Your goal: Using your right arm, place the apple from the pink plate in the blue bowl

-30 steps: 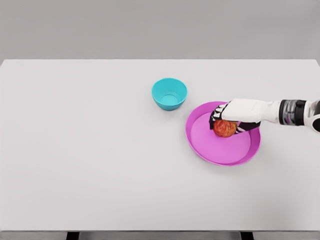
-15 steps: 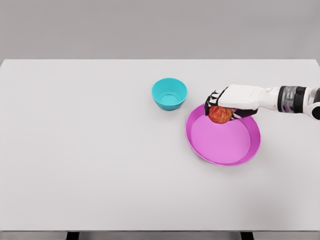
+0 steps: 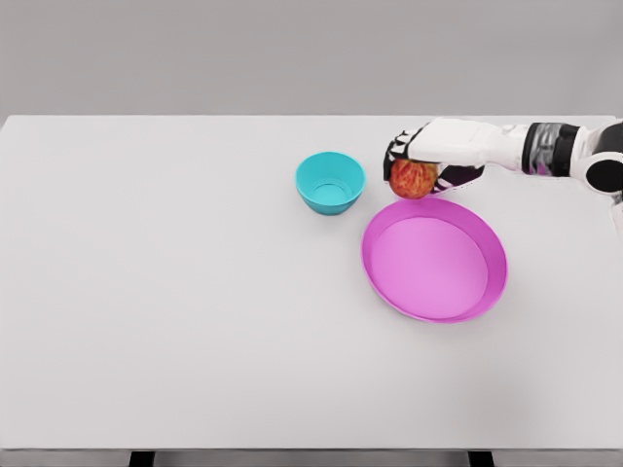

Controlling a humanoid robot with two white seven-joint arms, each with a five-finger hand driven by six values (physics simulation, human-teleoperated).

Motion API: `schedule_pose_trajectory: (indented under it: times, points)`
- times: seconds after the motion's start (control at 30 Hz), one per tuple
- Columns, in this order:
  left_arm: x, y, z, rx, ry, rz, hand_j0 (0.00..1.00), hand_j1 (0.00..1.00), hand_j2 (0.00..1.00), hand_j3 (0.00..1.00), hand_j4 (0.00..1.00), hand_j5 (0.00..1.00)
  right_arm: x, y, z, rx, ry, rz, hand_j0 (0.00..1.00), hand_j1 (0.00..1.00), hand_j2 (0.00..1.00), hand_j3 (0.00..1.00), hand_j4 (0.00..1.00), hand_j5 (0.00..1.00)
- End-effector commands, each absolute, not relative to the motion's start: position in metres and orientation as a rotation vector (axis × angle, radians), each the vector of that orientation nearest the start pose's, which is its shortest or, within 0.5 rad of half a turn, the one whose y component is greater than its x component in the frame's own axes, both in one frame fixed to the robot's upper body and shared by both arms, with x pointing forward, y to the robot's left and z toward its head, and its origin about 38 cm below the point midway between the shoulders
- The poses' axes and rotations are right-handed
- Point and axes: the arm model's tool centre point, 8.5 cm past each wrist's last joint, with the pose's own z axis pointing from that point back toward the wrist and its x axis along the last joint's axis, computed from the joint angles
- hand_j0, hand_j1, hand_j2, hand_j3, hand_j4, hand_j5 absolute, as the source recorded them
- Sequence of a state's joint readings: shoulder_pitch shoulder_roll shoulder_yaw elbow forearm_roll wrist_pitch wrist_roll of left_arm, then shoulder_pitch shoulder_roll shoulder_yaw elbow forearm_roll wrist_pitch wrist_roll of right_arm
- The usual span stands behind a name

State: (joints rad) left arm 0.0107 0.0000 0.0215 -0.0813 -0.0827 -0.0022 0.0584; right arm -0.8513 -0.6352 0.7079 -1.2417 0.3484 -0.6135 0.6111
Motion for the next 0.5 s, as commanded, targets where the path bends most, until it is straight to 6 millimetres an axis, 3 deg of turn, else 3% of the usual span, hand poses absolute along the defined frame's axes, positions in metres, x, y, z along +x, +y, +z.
schedule_pose_trajectory:
  times: [0.0,0.23,0.47]
  points:
    - [0.022,0.277,-0.262,0.149,-0.073,-0.062,1.00,1.00,1.00,1.00,1.00,1.00,0.493,-0.245,0.226,-0.289,-1.457,2.064,0.45,0.45,0.45,0.45,0.45,0.45]
    - [0.022,0.277,-0.262,0.149,-0.071,-0.062,1.00,1.00,1.00,1.00,1.00,1.00,0.509,-0.234,0.233,-0.289,-1.474,2.030,0.45,0.45,0.45,0.45,0.45,0.45]
    - [0.022,0.277,-0.262,0.149,-0.071,-0.064,1.00,1.00,1.00,1.00,1.00,1.00,0.522,-0.208,0.228,-0.239,-1.499,1.996,0.45,0.45,0.45,0.45,0.45,0.45]
